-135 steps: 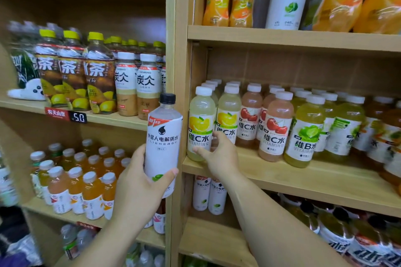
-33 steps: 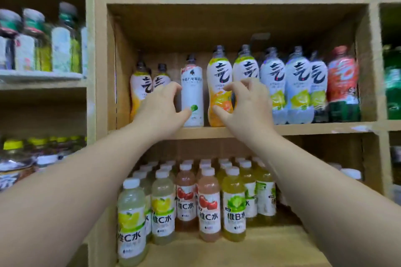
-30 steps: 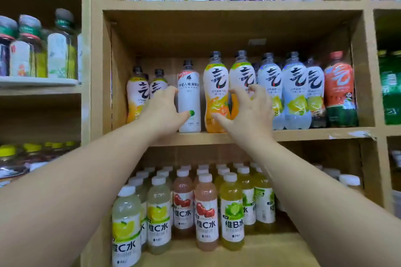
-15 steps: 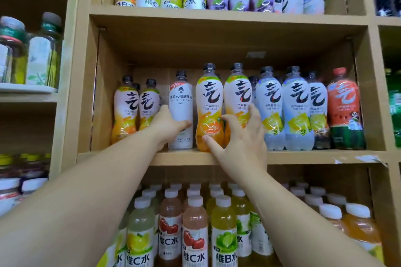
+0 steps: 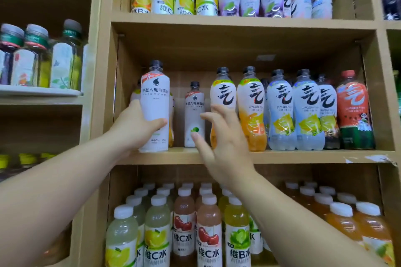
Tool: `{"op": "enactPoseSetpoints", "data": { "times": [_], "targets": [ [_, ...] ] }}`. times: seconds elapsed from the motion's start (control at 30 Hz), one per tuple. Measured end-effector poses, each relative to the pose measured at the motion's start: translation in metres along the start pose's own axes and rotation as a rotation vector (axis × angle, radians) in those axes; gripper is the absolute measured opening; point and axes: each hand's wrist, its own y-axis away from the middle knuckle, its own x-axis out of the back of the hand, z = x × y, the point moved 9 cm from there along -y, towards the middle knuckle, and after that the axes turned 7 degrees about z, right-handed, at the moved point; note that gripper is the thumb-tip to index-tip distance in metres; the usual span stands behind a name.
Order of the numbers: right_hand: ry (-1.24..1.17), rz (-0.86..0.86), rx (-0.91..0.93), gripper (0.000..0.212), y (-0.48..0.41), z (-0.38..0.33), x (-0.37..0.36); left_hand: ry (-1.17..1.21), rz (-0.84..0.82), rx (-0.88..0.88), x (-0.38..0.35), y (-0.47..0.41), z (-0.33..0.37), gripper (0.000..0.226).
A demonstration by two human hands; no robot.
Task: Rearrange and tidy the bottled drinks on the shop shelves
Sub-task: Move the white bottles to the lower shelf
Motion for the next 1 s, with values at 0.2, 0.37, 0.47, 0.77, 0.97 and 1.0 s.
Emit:
{"op": "enactPoseSetpoints", "data": {
  "times": [0.2,0.37,0.47,0.77,0.97,1.0],
  "targets": [
    [-0.200,-0.311,-0.430,0.066,-0.038,-0.011,-0.094,0.041,0.025,-0.064,0.025,0.010,-0.007,0.063],
    [-0.088,-0.267,-0.726,0.083,-0.057,0.041,-0.124,0.035,0.040,-0.116,0.020,0.008,-0.018,0.072],
    [0.005,-0.308,-0.798,0.088,-0.053,0.061,-0.140,-0.001,0.046,-0.134,0.016,0.001,-0.023,0.078],
    [-0.040,-0.224,-0.964,0.075,-0.065,0.096,-0.148,0.048,0.021,-0.110,0.010,-0.005,-0.031,0.081],
    [0.072,-0.268,-0.944,0.053,-0.065,0.104,-0.155,0.030,0.034,-0.099,0.008,-0.006,-0.035,0.082],
    [0.083,-0.278,-0.934,0.052,-0.067,0.104,-0.155,0.026,0.033,-0.096,0.008,-0.006,-0.035,0.082]
  ]
}}
